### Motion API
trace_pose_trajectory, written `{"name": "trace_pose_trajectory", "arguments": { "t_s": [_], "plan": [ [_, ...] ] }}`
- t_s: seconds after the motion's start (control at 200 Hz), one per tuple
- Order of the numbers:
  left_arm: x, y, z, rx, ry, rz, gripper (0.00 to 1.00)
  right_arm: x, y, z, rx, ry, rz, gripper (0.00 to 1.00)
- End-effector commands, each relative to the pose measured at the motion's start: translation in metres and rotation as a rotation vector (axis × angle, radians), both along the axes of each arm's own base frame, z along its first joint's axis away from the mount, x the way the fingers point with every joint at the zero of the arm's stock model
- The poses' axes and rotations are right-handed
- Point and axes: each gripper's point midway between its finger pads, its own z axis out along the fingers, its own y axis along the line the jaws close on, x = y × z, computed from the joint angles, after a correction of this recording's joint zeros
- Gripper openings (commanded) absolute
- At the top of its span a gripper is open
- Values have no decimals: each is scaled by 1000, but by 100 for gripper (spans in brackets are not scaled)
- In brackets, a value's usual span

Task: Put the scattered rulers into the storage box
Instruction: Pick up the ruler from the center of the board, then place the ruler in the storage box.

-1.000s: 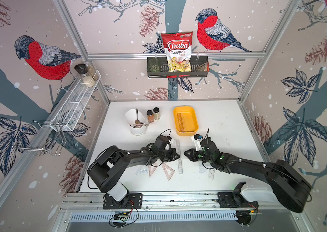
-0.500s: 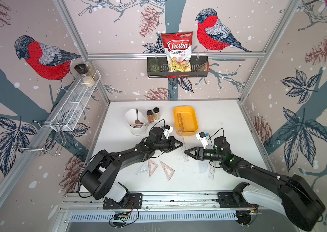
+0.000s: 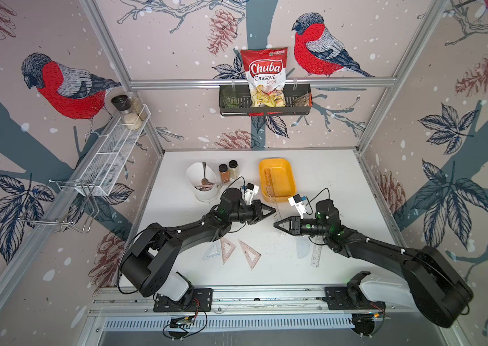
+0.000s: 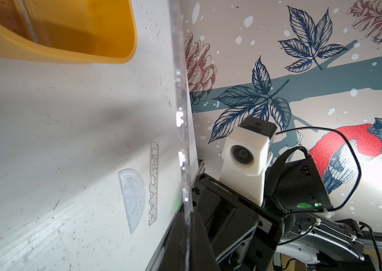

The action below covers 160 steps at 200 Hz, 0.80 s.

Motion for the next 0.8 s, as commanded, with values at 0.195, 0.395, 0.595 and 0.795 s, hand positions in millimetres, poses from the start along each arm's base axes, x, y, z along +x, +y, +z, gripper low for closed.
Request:
{"name": "trace_pose_trajectory", "arguments": {
  "t_s": [0.195,0.395,0.595,0.795],
  "plan": [
    [16,0,5,31,-52,12,13,27,1,1,-50,-33,-24,0],
    [52,22,6,207,-147,103,60,90,-7,-21,-243,-43,-111,0],
    [94,29,18,371,-269,188,62,172,-6,-47,-443,-62,-187,0],
    [100,39,9,446,-275,220,63,223,2,-65,-530,-54,-232,0]
  ]
}}
